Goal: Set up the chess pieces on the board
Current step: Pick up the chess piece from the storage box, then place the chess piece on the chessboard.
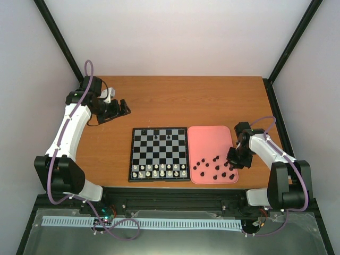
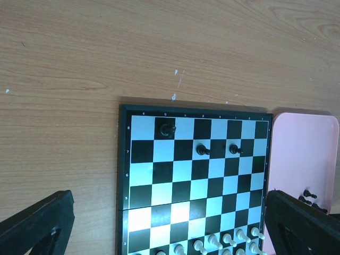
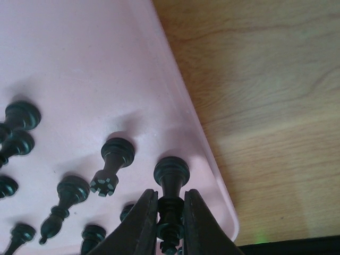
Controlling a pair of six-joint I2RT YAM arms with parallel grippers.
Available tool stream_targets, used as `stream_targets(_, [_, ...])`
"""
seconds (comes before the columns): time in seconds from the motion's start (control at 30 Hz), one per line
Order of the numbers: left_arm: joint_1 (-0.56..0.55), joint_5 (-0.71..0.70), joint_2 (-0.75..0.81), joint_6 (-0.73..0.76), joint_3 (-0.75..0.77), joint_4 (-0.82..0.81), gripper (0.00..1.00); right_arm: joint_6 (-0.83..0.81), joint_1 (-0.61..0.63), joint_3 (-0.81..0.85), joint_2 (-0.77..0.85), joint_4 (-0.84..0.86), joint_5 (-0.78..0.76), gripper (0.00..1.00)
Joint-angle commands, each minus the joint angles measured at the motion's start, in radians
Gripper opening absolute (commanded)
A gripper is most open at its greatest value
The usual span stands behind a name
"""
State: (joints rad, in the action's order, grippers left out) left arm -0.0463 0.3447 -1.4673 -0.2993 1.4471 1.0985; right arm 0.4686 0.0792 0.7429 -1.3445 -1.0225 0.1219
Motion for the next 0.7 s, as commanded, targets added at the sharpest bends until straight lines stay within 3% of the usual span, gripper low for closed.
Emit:
stream_targets(0.0, [-0.003, 0.004, 0.002, -0.004, 0.0, -0.011, 1.0, 0.008, -0.007, -0.008, -0.004, 0.0, -0.021, 0.04])
stream_targets(0.23, [-0.003, 0.005, 0.016, -0.004, -0.002, -0.009, 1.0, 0.008, -0.005, 0.051, 0.018, -0.062, -0.081, 0.03])
stream_targets(0.5, [-0.003, 0.005, 0.035, -0.007, -0.021, -0.012, 1.0, -0.039, 0.013, 0.315, 0.022, -0.236, -0.157, 0.03])
stream_targets(0.67, [-0.003, 0.011, 0.037, -0.013, -0.015, -0.006, 1.0, -0.06, 0.117, 0.565, -0.09, -0.294, -0.206, 0.03])
